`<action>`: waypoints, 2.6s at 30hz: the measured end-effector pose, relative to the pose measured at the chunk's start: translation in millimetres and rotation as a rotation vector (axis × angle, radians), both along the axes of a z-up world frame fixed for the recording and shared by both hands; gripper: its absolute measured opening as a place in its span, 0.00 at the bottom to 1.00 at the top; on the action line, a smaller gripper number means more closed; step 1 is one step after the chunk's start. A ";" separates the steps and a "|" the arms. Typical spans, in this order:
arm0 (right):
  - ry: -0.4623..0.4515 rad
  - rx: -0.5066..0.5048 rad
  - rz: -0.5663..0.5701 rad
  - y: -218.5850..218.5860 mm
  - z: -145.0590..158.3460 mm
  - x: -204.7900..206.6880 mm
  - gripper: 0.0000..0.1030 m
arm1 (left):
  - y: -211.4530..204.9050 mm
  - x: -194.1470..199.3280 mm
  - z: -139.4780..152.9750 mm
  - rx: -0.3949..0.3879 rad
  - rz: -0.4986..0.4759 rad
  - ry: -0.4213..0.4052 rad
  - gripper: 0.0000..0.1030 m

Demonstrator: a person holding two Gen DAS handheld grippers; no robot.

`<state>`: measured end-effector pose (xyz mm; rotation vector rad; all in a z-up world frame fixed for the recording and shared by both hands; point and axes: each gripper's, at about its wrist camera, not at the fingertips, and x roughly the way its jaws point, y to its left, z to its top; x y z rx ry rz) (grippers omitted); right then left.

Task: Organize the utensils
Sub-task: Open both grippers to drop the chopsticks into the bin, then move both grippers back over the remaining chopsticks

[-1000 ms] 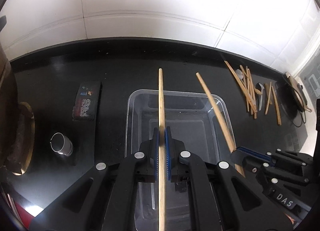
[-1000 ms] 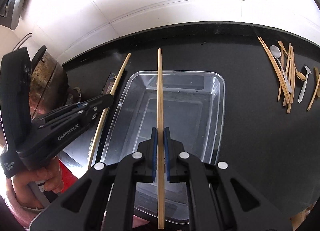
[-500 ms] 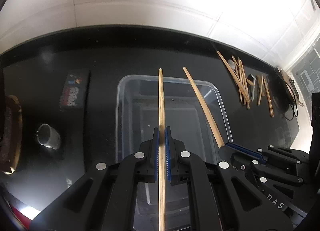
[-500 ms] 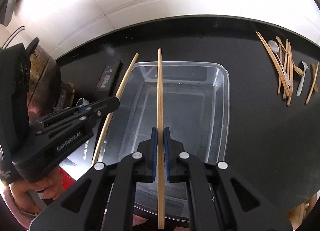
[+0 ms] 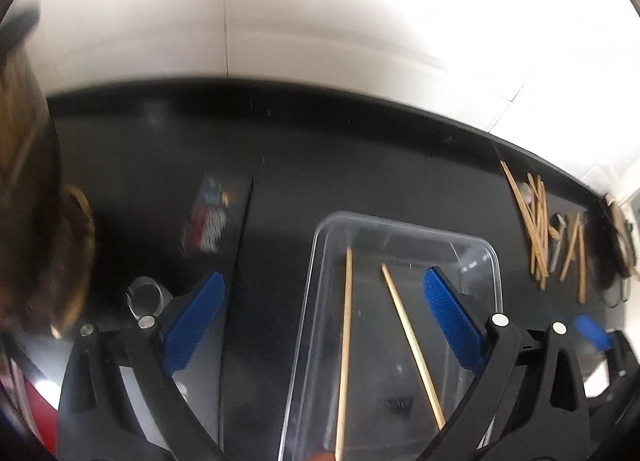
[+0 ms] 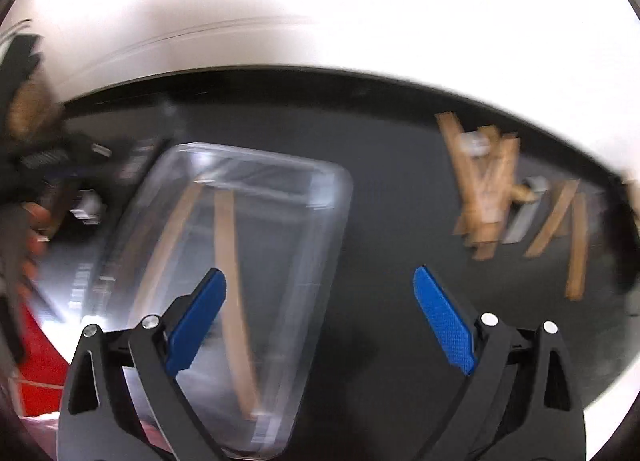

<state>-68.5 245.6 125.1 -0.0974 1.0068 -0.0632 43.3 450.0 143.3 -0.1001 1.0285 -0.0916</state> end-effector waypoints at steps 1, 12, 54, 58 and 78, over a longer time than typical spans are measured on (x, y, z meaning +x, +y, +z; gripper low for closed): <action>0.003 0.000 -0.025 -15.5 -0.8 -3.7 0.93 | -10.8 1.4 3.0 0.030 -0.019 -0.014 0.94; 0.025 0.098 -0.403 -217.3 -5.1 -37.5 0.93 | -167.5 2.1 -6.3 0.089 -0.233 0.016 0.94; 0.090 0.092 -0.466 -427.2 -87.2 59.6 0.95 | -334.2 120.7 -102.5 0.128 -0.044 0.274 0.95; 0.086 0.091 -0.467 -421.8 -87.7 62.6 0.95 | -328.2 125.7 -98.2 0.127 -0.009 0.251 0.95; 0.067 0.090 -0.490 -425.3 -89.1 66.1 0.95 | -296.8 143.0 -99.7 0.051 0.058 0.228 0.95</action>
